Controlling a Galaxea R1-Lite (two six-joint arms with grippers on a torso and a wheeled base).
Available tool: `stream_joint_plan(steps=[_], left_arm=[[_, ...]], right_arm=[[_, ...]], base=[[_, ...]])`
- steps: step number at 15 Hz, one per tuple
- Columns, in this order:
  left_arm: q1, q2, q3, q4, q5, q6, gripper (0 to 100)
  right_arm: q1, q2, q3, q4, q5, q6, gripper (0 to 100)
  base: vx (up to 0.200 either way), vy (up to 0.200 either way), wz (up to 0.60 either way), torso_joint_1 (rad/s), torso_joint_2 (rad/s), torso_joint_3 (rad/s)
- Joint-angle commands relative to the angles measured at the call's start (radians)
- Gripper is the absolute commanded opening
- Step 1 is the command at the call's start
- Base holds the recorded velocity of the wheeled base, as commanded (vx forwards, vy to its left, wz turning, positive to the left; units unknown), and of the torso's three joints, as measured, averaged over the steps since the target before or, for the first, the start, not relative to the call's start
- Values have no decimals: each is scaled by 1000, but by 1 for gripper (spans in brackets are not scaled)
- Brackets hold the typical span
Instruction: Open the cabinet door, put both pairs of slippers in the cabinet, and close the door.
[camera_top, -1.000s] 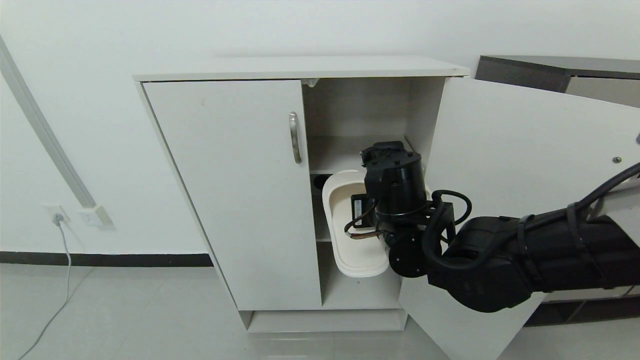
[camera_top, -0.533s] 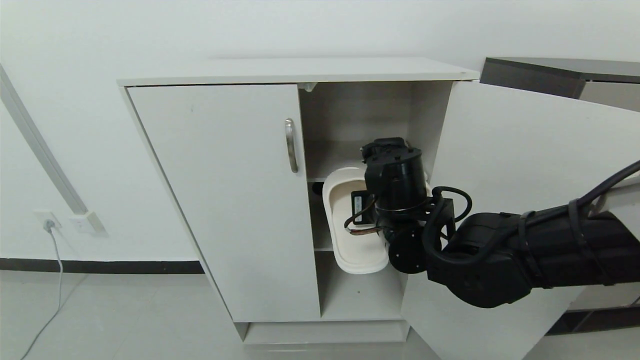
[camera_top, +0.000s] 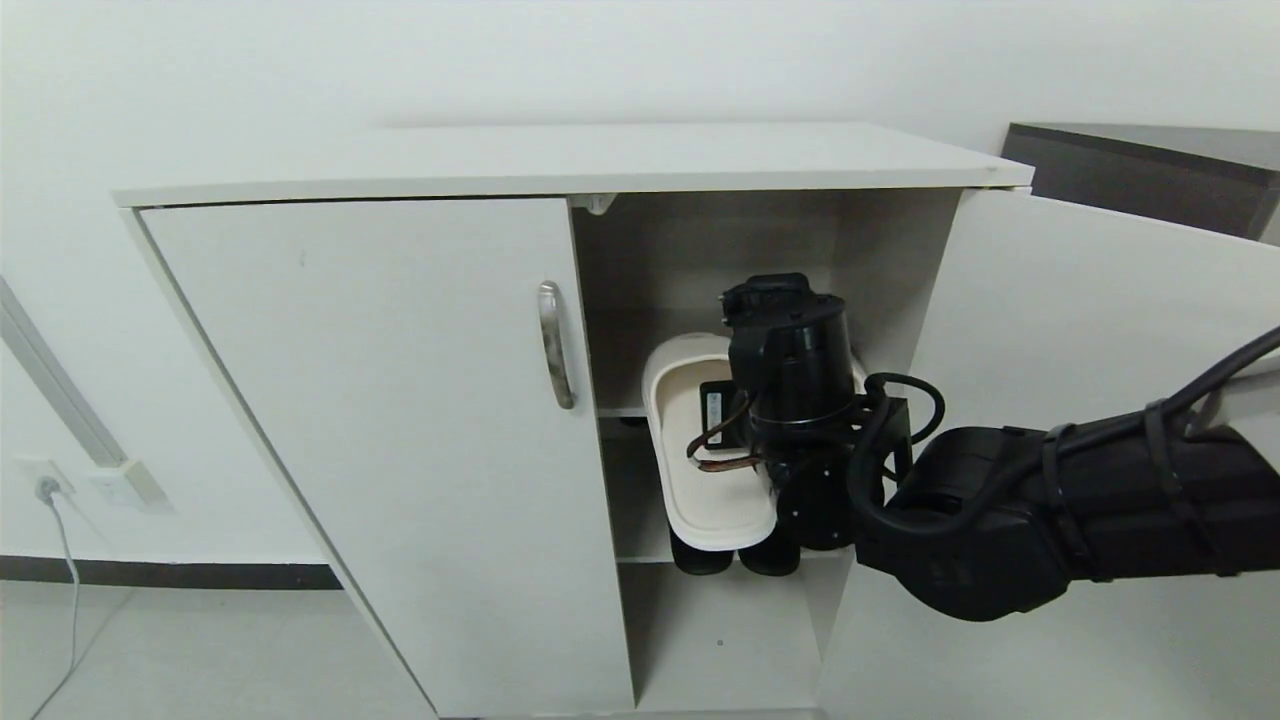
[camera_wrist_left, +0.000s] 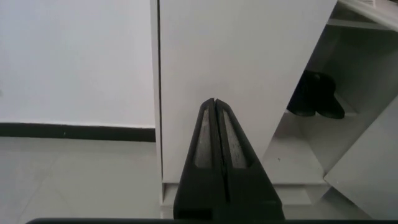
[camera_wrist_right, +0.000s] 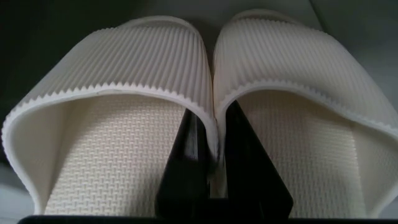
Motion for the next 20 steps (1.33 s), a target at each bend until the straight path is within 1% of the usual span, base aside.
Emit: stream_joint_plan(steps=[1, 6, 9, 14, 17, 20], left_arm=[[0, 0, 0, 0, 0, 0, 0], [0, 0, 0, 0, 0, 0, 0], [0, 0, 0, 0, 0, -3, 0], [0, 0, 0, 0, 2, -5, 0], [0, 0, 0, 0, 2, -5, 0], [0, -2, 0, 0, 2, -5, 0]], right_arm=[[0, 4, 0, 1, 0, 0, 0], [-1, 35, -6, 1, 3, -17, 0], [-38, 95, -107, 17, 9, -21, 0], [-90, 162, -304, 169, 43, -20, 0], [-115, 203, -385, 210, 60, -18, 0], [-127, 220, -427, 215, 77, -18, 0]], base=[[0, 0, 0, 0, 0, 0], [0, 0, 0, 0, 0, 0], [0, 0, 0, 0, 0, 0], [0, 0, 0, 0, 0, 0], [0, 0, 0, 0, 0, 0], [0, 0, 0, 0, 0, 0]])
